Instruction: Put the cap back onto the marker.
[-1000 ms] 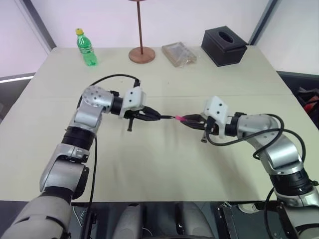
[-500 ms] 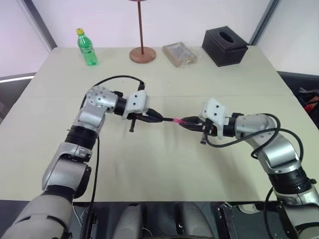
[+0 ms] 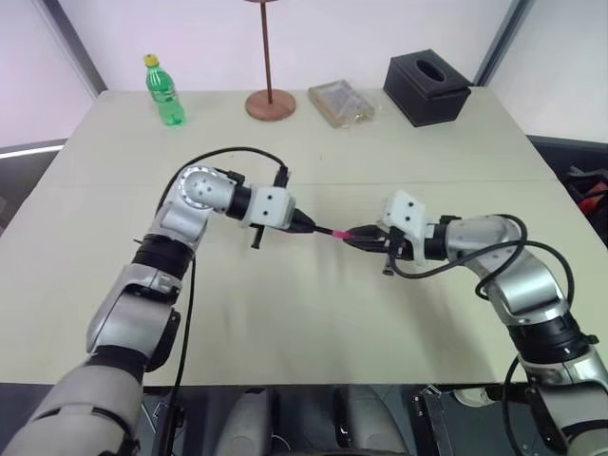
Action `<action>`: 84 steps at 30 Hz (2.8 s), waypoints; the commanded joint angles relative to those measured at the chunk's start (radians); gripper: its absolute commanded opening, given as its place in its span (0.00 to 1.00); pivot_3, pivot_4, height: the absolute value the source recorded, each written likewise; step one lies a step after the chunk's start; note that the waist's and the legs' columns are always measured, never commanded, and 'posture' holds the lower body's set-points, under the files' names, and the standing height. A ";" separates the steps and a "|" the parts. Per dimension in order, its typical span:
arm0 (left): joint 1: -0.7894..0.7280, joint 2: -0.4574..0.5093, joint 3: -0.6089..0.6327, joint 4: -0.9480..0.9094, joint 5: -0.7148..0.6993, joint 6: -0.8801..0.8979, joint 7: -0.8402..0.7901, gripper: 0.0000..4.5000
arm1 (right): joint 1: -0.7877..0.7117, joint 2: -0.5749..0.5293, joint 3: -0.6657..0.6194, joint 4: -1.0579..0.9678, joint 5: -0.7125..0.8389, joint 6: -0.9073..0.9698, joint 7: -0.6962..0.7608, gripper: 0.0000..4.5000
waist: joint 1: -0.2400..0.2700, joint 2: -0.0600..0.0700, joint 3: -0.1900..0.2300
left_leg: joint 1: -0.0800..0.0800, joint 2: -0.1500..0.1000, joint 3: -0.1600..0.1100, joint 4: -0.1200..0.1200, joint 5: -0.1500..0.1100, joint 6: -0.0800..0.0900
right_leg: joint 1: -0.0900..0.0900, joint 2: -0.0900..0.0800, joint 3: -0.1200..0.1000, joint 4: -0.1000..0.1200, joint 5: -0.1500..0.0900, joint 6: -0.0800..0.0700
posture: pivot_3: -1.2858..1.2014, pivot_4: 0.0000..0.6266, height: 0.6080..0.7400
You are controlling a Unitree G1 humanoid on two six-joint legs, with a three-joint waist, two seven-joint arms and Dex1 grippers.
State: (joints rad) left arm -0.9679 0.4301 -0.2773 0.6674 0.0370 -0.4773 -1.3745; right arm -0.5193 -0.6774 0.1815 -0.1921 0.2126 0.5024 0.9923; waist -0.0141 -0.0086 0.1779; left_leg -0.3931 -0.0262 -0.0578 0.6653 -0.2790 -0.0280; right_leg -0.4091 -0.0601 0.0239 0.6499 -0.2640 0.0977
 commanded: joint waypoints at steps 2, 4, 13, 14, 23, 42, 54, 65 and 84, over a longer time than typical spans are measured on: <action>-0.022 -0.028 0.000 -0.027 -0.035 0.023 -0.005 0.00 | -0.053 0.029 0.011 -0.031 -0.001 -0.046 0.003 0.02 | 0.000 0.000 0.000 | 0.000 0.000 0.000 0.000 0.000 0.000 | 0.000 0.000 0.000 0.000 0.000 0.000 | 0.52 0.24 1.00; -0.024 -0.041 0.007 -0.035 -0.059 0.061 -0.016 0.00 | -0.062 0.035 0.016 -0.037 -0.012 -0.052 0.000 0.02 | 0.000 0.000 0.000 | 0.000 0.000 0.000 0.000 0.000 0.000 | 0.000 0.000 0.000 0.000 0.000 0.000 | 0.52 0.24 1.00; -0.038 -0.069 0.011 -0.024 -0.052 0.074 -0.007 0.00 | -0.077 0.074 0.024 -0.073 -0.026 -0.031 -0.014 0.02 | 0.000 0.000 0.000 | 0.000 0.000 0.000 0.000 0.000 0.000 | 0.000 0.000 0.000 0.000 0.000 0.000 | 0.52 0.24 1.00; -0.038 -0.071 0.011 -0.024 -0.052 0.073 -0.006 0.00 | -0.077 0.078 0.026 -0.073 -0.028 -0.030 -0.015 0.02 | 0.000 0.000 0.000 | 0.000 0.000 0.000 0.000 0.000 0.000 | 0.000 0.000 0.000 0.000 0.000 0.000 | 0.52 0.24 1.00; -0.035 -0.095 0.000 -0.035 -0.054 0.093 -0.015 0.00 | -0.082 0.105 0.072 -0.079 -0.071 -0.058 -0.010 0.02 | 0.000 0.000 0.000 | 0.000 0.000 0.000 0.000 0.000 0.000 | 0.000 0.000 0.000 0.000 0.000 0.000 | 0.52 0.24 1.00; -0.036 -0.127 0.007 -0.092 -0.057 0.202 -0.026 0.00 | -0.105 0.153 0.083 -0.071 -0.149 -0.090 -0.012 0.02 | 0.000 0.000 0.000 | 0.000 0.000 0.000 0.000 0.000 0.000 | 0.000 0.000 0.000 0.000 0.000 0.000 | 0.52 0.24 1.00; -0.035 -0.100 0.020 -0.077 -0.043 0.200 -0.023 0.00 | -0.089 0.137 0.066 -0.063 -0.174 -0.107 -0.007 0.02 | -0.001 0.000 0.000 | 0.000 0.000 0.000 0.000 0.000 0.000 | 0.000 0.000 0.000 0.000 0.000 0.000 | 0.52 0.24 1.00; -0.035 -0.055 0.036 -0.040 -0.012 0.154 0.008 0.00 | -0.058 0.101 0.042 -0.063 -0.174 -0.089 0.014 0.02 | 0.000 0.000 0.000 | 0.000 0.000 0.000 0.000 0.000 0.000 | 0.000 0.000 0.000 0.000 0.000 0.000 | 0.52 0.24 1.00; 0.049 0.111 0.033 -0.030 0.018 0.177 0.010 0.00 | -0.014 0.050 -0.096 -0.079 -0.085 -0.008 -0.048 0.51 | -0.006 0.000 0.000 | 0.000 0.000 0.000 0.000 0.000 0.000 | 0.000 0.001 0.000 0.000 0.000 0.000 | 0.52 0.24 1.00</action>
State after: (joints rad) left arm -0.9342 0.5196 -0.2582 0.6476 0.0554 -0.3082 -1.3704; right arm -0.5244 -0.6191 0.1610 -0.2325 0.0851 0.4691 0.9698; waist -0.0197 -0.0085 0.1778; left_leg -0.3928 -0.0261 -0.0578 0.6651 -0.2790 -0.0280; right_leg -0.4093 -0.0595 0.0242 0.6502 -0.2640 0.0977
